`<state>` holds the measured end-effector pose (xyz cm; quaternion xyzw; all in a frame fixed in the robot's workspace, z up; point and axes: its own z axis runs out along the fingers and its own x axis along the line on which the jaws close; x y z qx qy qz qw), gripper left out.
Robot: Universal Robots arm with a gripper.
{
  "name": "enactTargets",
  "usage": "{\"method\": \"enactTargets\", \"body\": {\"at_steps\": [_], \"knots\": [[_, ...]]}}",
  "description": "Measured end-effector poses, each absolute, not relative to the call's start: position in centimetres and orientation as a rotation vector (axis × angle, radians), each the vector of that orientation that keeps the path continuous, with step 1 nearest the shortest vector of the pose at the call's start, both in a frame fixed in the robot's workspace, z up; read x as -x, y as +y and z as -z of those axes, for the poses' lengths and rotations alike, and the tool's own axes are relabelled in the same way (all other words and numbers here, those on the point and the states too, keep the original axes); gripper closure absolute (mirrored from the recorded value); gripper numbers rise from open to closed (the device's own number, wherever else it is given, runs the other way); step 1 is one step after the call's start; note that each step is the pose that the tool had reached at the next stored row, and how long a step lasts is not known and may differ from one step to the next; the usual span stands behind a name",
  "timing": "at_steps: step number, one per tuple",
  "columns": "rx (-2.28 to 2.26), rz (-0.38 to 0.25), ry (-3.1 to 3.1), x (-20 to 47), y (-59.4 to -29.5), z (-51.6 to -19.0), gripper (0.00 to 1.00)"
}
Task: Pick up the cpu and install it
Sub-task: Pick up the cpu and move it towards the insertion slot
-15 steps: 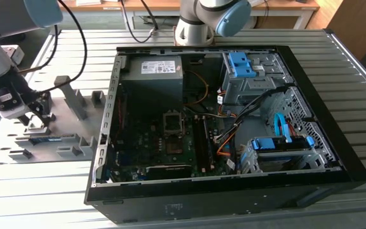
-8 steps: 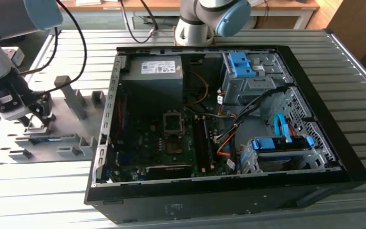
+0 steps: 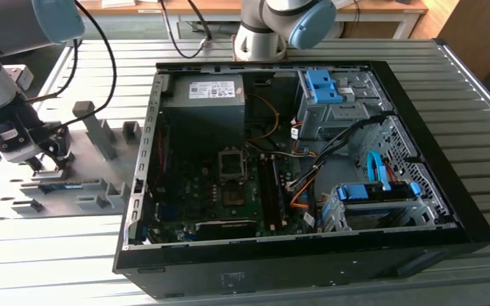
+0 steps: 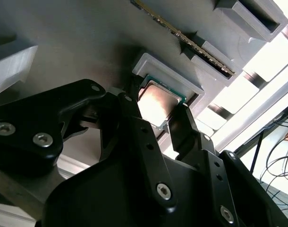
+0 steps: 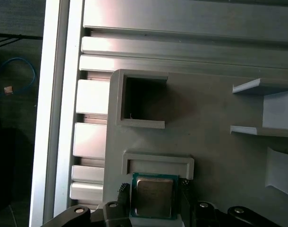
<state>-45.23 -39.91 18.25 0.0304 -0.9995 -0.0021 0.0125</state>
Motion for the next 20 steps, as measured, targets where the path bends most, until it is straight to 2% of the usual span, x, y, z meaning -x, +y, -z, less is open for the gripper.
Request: {"method": "enactTargets", "body": {"at_steps": [7,9,10,20], "knots": [[-0.095,0.007,-3.115,45.23,-39.91,-18.24,0.47],[-0.095,0.007,-3.115,45.23,-39.91,-18.24,0.49],[-0.095,0.007,-3.115,45.23,-39.91,-18.24,0.53],[-0.095,0.007,-3.115,45.23,-39.91,-18.24,0.53]]}}
